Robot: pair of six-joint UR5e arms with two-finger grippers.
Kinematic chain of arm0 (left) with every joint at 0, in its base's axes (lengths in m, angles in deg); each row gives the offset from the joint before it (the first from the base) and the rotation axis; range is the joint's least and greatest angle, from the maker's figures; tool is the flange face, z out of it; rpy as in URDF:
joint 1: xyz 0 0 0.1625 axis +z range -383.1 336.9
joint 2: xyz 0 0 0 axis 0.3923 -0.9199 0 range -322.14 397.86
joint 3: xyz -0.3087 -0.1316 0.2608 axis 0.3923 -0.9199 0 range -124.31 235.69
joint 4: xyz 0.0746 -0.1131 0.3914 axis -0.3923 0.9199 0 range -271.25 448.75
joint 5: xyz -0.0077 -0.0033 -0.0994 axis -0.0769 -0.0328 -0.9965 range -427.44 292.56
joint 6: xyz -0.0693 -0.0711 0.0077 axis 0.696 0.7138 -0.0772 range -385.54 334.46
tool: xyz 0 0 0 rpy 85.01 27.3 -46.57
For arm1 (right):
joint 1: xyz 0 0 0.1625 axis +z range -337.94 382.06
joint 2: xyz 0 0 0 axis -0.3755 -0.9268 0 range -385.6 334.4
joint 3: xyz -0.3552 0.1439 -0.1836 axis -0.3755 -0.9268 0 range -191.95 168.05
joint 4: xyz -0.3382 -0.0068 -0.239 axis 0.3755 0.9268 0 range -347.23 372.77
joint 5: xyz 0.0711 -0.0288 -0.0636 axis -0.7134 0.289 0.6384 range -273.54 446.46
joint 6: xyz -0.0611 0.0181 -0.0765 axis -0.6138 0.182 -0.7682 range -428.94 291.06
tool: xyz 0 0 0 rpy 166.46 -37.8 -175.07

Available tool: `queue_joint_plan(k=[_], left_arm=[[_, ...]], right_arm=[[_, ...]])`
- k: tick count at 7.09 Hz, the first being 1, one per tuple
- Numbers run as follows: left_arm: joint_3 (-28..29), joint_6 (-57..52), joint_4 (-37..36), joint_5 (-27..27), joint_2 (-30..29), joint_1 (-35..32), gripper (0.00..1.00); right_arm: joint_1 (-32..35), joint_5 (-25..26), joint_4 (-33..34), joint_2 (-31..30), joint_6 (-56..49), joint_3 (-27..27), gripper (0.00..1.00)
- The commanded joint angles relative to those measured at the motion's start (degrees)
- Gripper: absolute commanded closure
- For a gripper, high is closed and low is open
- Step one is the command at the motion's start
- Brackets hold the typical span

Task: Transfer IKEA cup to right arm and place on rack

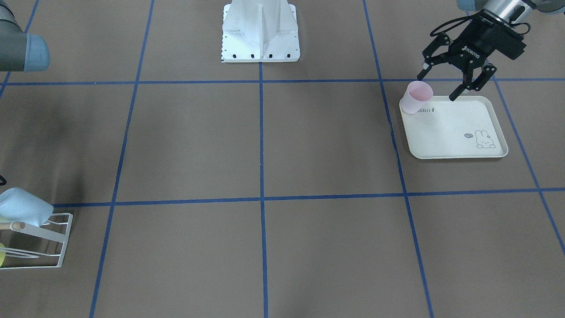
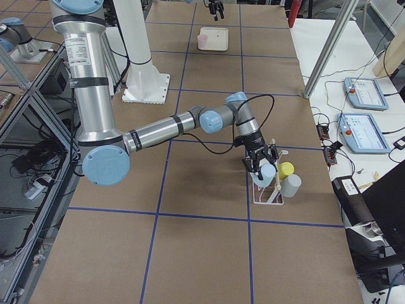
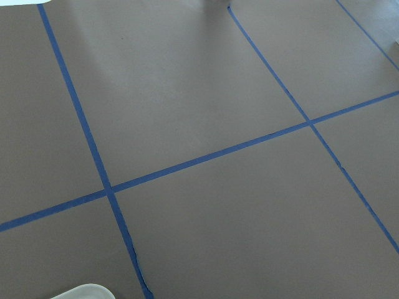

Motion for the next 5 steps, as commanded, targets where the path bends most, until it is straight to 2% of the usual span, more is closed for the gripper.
queue_joint_plan(k=[1,5], left_arm=[[0.01,0.00,0.00,0.00,-0.03,0.06,0.00],[0.18,0.00,0.00,0.09,-0.21,0.15,0.00]], right_arm=[[-0.12,0.32,-0.10,0.45,0.02,-1.06,1.00],[-1.26,0.93,-0.01,0.45,0.28,-1.58,1.00]])
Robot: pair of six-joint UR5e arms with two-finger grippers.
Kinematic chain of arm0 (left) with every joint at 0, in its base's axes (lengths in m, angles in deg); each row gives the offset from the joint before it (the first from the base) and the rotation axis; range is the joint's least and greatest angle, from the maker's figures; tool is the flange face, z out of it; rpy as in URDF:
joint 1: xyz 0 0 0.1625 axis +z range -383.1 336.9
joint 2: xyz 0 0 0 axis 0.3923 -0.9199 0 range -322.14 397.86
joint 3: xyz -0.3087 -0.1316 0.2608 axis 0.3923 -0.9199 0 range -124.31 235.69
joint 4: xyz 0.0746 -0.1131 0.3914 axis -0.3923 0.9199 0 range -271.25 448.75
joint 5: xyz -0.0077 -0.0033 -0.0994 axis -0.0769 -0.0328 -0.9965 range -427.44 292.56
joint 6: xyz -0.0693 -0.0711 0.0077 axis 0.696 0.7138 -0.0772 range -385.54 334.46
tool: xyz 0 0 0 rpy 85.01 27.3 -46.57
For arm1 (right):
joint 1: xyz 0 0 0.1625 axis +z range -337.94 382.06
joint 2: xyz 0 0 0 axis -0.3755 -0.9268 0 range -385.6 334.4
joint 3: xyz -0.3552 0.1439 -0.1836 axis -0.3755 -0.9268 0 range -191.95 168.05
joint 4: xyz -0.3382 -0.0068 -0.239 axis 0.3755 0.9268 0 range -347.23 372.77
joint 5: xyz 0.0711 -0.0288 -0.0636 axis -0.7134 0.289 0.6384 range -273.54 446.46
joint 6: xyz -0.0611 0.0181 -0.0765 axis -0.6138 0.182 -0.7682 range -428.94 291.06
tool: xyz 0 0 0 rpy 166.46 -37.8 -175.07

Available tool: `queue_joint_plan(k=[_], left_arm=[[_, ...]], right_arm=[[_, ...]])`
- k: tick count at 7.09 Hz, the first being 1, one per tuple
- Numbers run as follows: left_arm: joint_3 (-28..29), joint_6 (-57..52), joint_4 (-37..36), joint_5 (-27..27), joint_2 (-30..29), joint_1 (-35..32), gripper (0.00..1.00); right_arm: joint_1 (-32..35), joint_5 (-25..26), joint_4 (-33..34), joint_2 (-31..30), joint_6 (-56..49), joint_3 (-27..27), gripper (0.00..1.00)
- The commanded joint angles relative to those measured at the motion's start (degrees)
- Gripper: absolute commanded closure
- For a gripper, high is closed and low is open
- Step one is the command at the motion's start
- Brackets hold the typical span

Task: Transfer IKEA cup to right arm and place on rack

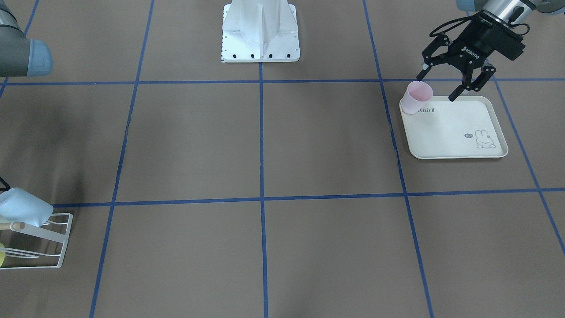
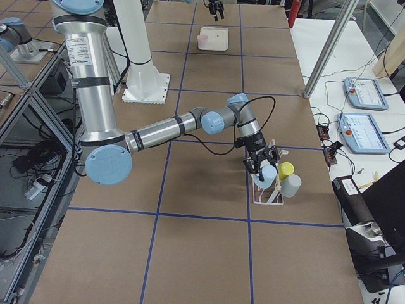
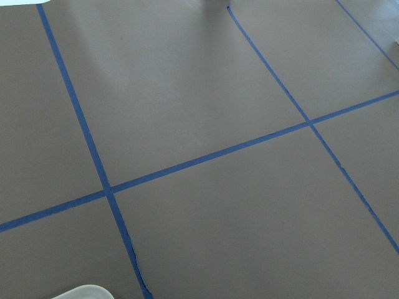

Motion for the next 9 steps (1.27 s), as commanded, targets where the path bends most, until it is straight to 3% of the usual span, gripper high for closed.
queue_joint_plan(k=[1,2,3,4,6,9], left_arm=[[0.30,0.09,0.09,-0.08,-0.07,0.03,0.00],[0.39,0.09,0.09,-0.08,-0.16,0.03,0.00],[0.40,0.09,0.09,-0.08,-0.16,0.03,0.00],[0.40,0.09,0.09,-0.08,-0.25,0.12,0.00],[0.40,0.18,0.09,-0.08,-0.33,0.12,0.00],[0.13,0.53,0.18,-0.26,-0.42,0.03,0.00]], right_arm=[[-1.26,1.30,0.00,0.10,0.37,-0.53,0.99],[-1.36,1.48,0.00,0.10,0.46,-0.70,0.93],[-1.53,1.48,-0.08,0.10,0.63,-1.14,0.82],[-1.53,1.48,-0.34,0.10,0.89,-1.23,0.61],[-1.53,1.22,-1.30,0.10,3.61,-2.10,0.06],[-1.53,1.31,-10.44,0.01,3.71,-6.68,0.02]])
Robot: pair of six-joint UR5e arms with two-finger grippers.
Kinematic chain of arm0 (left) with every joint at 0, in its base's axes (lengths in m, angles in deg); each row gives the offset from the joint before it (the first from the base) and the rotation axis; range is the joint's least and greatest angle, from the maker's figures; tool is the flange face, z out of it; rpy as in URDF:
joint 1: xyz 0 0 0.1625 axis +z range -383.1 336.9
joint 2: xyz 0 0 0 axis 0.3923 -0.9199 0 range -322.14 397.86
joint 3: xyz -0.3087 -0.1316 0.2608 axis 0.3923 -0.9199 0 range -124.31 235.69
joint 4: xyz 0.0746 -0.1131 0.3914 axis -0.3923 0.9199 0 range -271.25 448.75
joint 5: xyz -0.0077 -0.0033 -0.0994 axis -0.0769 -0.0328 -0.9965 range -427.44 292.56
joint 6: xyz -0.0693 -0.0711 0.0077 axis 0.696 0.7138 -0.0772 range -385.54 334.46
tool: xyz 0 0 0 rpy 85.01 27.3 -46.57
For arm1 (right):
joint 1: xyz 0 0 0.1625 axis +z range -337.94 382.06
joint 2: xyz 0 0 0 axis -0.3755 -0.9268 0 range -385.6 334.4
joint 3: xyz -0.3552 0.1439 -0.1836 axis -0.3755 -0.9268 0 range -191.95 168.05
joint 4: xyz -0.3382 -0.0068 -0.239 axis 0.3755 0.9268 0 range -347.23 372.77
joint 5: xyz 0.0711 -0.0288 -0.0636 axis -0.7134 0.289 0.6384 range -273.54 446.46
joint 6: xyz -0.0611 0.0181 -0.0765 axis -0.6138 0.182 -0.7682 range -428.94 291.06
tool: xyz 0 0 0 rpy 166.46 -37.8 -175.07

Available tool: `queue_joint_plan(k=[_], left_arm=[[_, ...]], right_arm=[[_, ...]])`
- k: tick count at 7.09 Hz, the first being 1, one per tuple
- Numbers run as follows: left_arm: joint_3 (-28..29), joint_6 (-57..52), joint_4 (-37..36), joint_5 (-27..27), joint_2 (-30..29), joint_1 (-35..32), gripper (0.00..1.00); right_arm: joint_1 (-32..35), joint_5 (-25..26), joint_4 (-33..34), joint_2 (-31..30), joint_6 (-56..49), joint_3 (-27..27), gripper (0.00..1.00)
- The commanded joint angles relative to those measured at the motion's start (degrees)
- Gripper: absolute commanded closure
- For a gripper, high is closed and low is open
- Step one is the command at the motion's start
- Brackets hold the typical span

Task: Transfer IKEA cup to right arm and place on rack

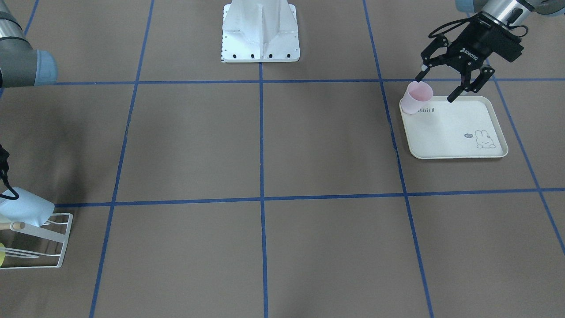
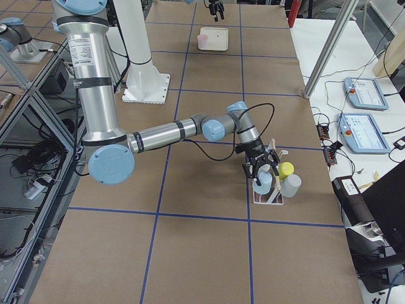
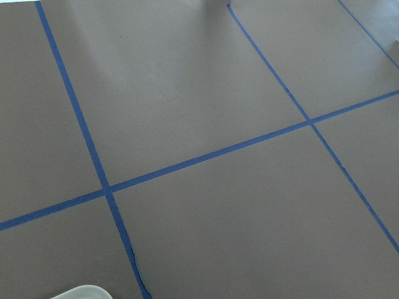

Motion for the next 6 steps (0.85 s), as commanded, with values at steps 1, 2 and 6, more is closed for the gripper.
queue_joint_plan(k=[1,2,6], left_arm=[[-0.16,0.19,0.07,-0.13,0.05,-0.08,0.00],[-0.25,0.11,0.07,-0.22,0.05,-0.08,0.00],[-0.25,0.10,0.07,-0.22,0.14,-0.17,0.00]], right_arm=[[0.00,-0.09,-3.16,0.05,0.13,-0.46,0.02],[0.08,-0.44,-3.07,0.92,0.04,1.54,0.02],[1.66,-9.37,-2.46,0.14,3.87,11.12,0.03]])
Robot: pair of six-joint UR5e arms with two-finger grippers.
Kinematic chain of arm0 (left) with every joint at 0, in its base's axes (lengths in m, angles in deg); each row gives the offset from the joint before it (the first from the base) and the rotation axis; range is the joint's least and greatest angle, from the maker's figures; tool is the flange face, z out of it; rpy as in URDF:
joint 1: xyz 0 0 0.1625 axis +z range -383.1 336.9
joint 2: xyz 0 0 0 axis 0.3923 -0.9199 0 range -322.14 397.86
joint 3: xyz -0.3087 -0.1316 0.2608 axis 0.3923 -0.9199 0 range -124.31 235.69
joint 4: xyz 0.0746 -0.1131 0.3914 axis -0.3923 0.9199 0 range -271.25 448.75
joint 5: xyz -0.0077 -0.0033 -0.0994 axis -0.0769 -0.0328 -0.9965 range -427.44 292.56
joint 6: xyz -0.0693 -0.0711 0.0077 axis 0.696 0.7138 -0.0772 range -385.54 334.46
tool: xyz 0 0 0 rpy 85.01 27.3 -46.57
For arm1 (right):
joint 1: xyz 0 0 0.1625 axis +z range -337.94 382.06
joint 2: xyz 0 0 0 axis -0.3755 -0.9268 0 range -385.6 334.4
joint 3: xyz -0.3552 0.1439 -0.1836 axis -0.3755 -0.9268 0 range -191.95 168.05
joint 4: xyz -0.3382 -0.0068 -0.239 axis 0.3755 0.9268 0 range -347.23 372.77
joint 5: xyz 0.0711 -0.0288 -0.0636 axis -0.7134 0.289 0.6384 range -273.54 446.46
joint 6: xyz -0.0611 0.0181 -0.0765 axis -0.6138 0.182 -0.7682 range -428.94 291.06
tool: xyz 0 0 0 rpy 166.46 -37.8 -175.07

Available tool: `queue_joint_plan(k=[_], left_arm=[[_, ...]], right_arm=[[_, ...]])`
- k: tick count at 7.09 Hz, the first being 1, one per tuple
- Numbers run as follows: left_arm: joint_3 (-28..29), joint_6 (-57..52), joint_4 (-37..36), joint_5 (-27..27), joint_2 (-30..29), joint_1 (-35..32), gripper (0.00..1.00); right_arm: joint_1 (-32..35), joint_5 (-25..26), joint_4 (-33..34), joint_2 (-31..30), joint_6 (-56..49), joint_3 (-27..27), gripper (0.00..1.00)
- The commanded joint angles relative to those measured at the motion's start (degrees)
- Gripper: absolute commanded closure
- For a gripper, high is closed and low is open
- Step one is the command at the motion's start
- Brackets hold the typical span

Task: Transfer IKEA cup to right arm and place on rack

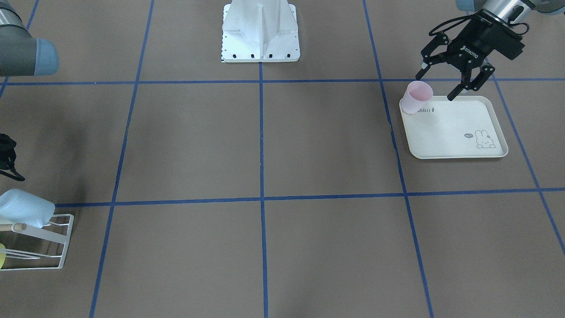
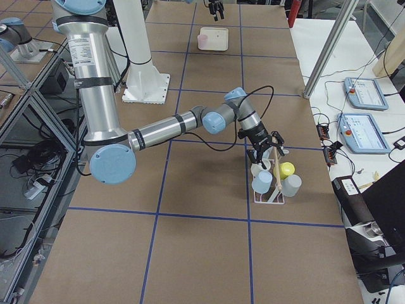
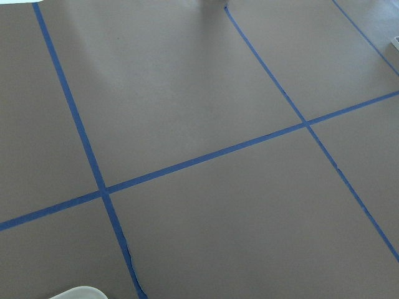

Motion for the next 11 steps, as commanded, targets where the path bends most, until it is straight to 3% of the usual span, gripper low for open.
queue_joint_plan(k=[1,3,4,7,9,11], left_arm=[[0.17,-0.35,-0.09,0.00,0.24,0.00,0.00],[-0.09,-0.53,0.00,0.79,2.34,-0.09,0.00],[-0.36,-0.62,0.00,2.88,2.97,-0.09,0.00],[-0.10,-0.53,-0.09,5.69,6.81,0.52,0.00],[0.52,-0.27,-0.09,10.10,10.87,2.88,0.00],[3.05,3.83,0.00,16.57,10.97,10.23,0.00]], right_arm=[[0.48,-9.08,0.12,-0.56,9.73,4.35,0.02],[0.48,-18.06,0.03,-0.82,22.57,8.30,0.02],[0.48,-22.97,-0.31,-1.35,34.12,9.54,0.01],[0.05,-43.08,-0.58,-1.35,65.08,12.53,0.00],[-1.44,-45.70,-0.58,-1.18,70.79,14.12,0.00],[-1.62,-45.70,-0.58,-1.18,70.80,14.21,0.00]])
